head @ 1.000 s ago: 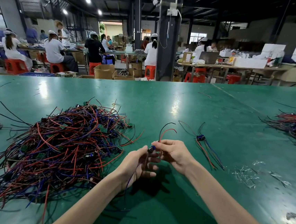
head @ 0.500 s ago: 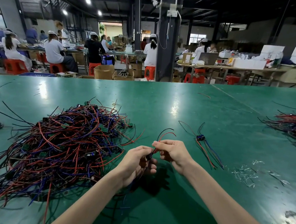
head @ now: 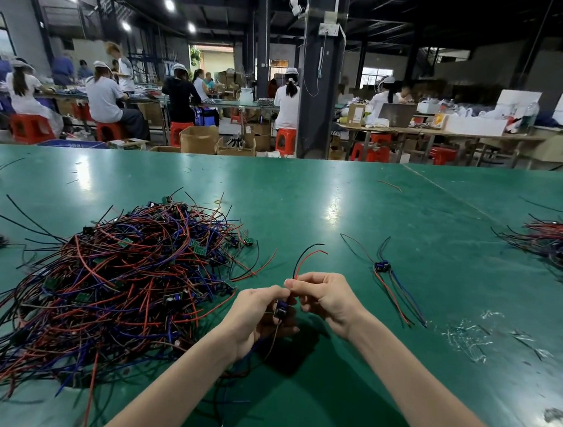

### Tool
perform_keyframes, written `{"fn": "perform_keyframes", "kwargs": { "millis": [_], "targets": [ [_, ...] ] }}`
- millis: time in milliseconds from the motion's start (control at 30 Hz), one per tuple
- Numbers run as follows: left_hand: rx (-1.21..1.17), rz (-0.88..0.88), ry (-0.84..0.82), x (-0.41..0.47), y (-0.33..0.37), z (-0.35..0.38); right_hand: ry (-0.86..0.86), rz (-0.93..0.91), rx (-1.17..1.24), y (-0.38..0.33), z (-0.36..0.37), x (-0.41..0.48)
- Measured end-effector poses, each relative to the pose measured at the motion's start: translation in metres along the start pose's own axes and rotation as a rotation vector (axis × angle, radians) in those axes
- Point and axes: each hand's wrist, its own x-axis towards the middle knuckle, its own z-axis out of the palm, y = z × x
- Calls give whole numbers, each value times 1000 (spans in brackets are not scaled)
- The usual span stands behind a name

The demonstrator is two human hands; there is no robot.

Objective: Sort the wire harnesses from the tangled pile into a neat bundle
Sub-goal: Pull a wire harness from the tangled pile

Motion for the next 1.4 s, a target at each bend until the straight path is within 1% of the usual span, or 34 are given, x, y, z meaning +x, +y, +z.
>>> {"fn": "perform_keyframes", "kwargs": {
  "millis": [100, 233, 400, 500, 600, 700, 867, 1133, 1267, 1400],
  "targets": [
    [34, 8, 15, 2, 0, -2, -4, 14, 4, 0, 0, 1],
    [79, 13, -4, 1, 2, -2, -12, 48, 17, 0, 0, 2],
    [29, -40, -81, -2, 5, 0, 81, 66, 104, -8, -14, 8],
    [37, -38, -90, -1, 3, 1, 119, 43, 112, -11, -25, 11],
    [64, -12, -76, 0, 3, 0, 101, 20, 68, -11, -28, 13],
    [55, -1, -81, 0, 5, -2, 106, 15, 85, -11, -30, 14],
    [73, 19, -81, 1, 5, -3, 104, 35, 149, -12, -31, 15],
    [86, 28, -75, 1, 4, -6, 72, 21, 332, -12, -30, 15],
    [108, 29, -69, 1, 4, -6, 166, 5, 375, -12, -31, 18],
    [130, 26, -66, 1, 3, -5, 286, 76, 440, -12, -39, 19]
  ]
}}
